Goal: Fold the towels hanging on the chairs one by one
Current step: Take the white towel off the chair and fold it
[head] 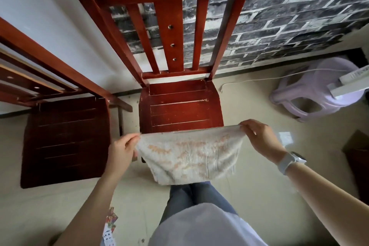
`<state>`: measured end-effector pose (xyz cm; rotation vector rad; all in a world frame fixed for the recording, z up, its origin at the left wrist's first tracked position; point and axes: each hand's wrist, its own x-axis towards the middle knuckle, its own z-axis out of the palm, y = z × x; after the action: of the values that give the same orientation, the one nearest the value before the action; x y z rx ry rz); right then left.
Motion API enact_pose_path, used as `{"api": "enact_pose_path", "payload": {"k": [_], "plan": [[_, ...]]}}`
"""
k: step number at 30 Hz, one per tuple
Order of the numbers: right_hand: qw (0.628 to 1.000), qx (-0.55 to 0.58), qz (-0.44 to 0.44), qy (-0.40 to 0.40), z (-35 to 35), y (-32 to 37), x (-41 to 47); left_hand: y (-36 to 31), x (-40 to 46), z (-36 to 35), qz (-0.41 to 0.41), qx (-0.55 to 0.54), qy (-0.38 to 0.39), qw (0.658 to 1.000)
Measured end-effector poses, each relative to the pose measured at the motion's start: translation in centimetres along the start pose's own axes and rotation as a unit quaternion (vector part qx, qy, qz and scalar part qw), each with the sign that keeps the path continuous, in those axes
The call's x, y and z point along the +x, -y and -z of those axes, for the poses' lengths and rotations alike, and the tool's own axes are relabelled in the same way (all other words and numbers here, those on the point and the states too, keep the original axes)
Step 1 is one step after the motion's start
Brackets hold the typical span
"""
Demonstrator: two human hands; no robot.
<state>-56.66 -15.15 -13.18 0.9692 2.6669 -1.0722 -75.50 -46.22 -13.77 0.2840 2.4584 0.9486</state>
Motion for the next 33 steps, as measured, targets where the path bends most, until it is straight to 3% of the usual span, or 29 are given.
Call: {"api": "enact_pose_path", "payload": {"k": [3,7,18,23,29,33], "plan": [[0.999,-0.018,-0.004,-0.028,-2.0,-0.4,4.3,0.8,5.1,-1.5,0.080,-0.068,0.015,0.994],[0.999,-0.032,-0.006,-0.036,-5.1,-1.8,10.8,2.4,11.5,-4.2,0.102,-0.068,0.048,0.991],[0.995,-0.076,-0.002,-0.065,-9.5,-4.5,20.0,4.2,20.3,-6.8,-0.039,0.150,-0.030,0.987],[0.992,-0.098,0.020,-0.071,-9.9,-4.6,21.4,4.7,22.7,-7.2,-0.049,0.139,-0.041,0.988],[0.985,-0.076,0.031,-0.150,-9.5,-4.0,21.9,4.2,24.2,-7.5,-0.086,0.082,-0.077,0.990],[0.978,-0.114,0.071,-0.158,-9.5,-4.6,19.7,4.3,22.0,-7.5,-0.142,0.125,-0.103,0.976]]}}
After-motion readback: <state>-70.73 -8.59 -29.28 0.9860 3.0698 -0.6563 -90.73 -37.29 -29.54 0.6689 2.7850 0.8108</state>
